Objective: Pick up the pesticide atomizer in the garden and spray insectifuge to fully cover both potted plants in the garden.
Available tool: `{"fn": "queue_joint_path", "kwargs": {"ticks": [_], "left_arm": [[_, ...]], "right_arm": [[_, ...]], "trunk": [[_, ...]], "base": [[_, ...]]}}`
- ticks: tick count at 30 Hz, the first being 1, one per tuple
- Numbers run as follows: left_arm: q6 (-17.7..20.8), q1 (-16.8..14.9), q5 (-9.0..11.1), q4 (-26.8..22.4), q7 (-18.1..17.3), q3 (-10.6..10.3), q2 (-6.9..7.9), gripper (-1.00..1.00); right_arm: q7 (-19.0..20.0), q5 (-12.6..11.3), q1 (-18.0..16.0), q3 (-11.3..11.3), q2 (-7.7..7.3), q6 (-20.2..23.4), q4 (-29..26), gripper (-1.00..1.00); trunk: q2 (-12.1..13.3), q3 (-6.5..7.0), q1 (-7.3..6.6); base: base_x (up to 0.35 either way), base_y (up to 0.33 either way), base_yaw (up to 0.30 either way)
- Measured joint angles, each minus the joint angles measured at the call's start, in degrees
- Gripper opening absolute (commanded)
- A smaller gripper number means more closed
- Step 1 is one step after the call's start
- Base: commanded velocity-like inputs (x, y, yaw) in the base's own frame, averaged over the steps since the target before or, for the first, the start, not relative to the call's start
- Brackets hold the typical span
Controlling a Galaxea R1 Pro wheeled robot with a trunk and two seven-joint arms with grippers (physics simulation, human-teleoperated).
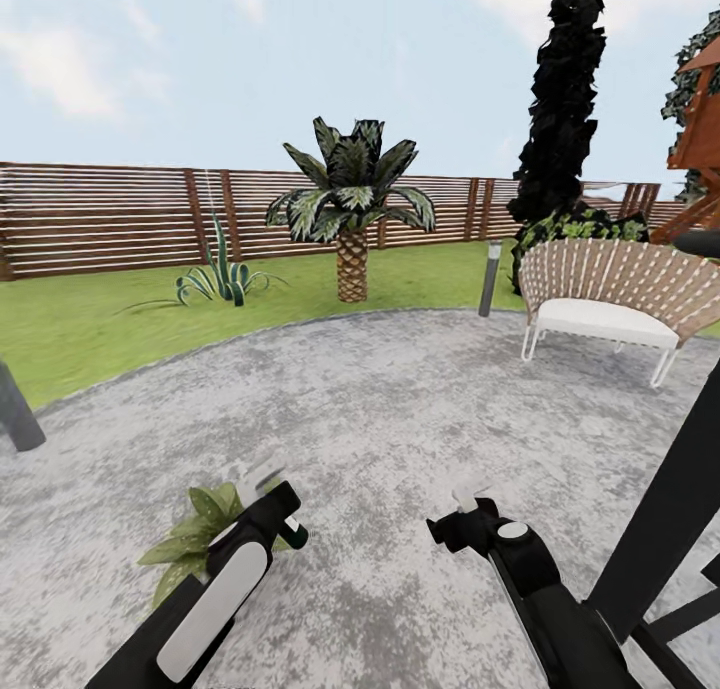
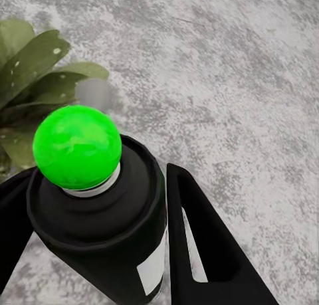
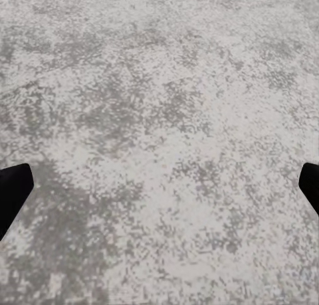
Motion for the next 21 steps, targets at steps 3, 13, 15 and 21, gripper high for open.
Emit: {"fn": "queue_joint_path", "kwargs": {"ticks": [3,13,15,21], "left_arm": [[-0.07,0.0,0.13,0.16,0.04,0.05,0.01,-1.0],[-0.4,0.0,0.14,0.21,0.05,0.06,-0.08,-1.0],[-0.42,0.0,0.11,0.21,0.08,0.06,-0.08,-1.0],[-0.67,0.2,-0.13,0.31,0.87,0.06,0.0,-1.0]], "right_arm": [[0.0,0.0,0.02,0.01,0.02,0.01,0.0,1.0],[0.0,0.0,0.01,0.01,0.01,0.05,-0.01,1.0],[0.0,0.0,0.01,0.01,0.0,0.07,-0.01,1.0],[0.0,0.0,0.0,0.01,0.0,0.1,-0.01,1.0]], "trunk": [[1.2,0.54,-0.66],[5.21,2.33,-2.86],[5.63,2.52,-3.08],[5.63,2.52,-3.08]], "base": [[0.0,0.0,0.268],[0.0,0.0,0.268],[0.0,0.0,0.268],[0.0,0.0,0.268]]}}
